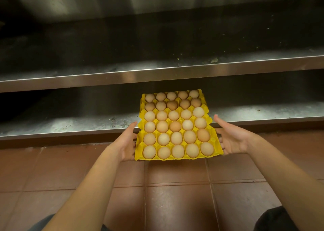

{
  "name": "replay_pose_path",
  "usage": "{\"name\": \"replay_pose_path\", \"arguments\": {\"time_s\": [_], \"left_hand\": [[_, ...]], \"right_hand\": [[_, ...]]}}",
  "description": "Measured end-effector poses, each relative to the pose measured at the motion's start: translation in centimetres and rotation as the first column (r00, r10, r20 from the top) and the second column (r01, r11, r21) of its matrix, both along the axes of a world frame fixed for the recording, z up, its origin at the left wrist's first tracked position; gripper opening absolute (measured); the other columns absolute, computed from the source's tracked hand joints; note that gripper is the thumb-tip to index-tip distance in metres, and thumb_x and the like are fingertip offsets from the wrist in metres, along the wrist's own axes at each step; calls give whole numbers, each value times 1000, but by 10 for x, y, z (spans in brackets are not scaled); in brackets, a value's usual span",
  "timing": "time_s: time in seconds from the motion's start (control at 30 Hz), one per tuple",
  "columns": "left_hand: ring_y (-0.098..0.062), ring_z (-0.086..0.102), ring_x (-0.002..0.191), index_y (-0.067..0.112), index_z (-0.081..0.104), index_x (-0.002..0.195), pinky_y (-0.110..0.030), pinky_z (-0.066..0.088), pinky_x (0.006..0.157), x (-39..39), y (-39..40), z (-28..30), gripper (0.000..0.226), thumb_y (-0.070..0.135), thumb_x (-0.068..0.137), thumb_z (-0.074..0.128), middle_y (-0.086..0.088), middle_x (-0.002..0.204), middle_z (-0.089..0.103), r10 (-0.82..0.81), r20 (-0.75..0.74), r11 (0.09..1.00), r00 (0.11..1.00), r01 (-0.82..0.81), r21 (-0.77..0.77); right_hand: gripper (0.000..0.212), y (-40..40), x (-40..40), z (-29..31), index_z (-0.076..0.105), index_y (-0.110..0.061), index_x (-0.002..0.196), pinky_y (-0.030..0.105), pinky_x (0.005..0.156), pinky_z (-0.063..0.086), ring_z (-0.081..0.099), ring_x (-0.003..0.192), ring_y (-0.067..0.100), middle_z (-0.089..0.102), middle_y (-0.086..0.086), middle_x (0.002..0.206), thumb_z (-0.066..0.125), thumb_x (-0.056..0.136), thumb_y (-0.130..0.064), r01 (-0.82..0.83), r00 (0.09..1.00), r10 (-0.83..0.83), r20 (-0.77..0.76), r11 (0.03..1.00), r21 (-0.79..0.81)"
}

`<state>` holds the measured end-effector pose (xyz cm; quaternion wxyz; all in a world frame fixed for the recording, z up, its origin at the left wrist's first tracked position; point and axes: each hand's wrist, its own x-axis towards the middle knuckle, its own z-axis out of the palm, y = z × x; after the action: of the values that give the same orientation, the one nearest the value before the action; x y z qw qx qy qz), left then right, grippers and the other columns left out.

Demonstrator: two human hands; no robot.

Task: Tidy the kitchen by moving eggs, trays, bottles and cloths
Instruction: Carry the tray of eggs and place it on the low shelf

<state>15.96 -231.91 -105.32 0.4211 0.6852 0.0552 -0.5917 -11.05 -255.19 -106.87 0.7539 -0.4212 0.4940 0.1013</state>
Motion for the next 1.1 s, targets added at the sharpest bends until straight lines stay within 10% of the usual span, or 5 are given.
{"name": "replay_pose_path", "arguments": {"time_s": [0.67,1.1], "left_hand": [[-40,66,103,0,53,134,-50,55,71,2,-13,6,87,75,91,38,-21,123,65,275,-109,955,955,-284,-85],[-27,62,89,5,50,140,-41,51,74,-20,-6,-5,50,37,101,43,-13,109,62,388,-114,905,915,-401,-140]], "right_hand": [[63,-7,12,11,64,-13,120,48,86,51,67,98,36,69,21,113,45,92,-65,172,981,-176,-83,984,-54],[25,25,3,-6,61,1,90,37,43,58,71,51,25,72,15,64,42,99,-13,498,867,-498,-23,867,-3]]}}
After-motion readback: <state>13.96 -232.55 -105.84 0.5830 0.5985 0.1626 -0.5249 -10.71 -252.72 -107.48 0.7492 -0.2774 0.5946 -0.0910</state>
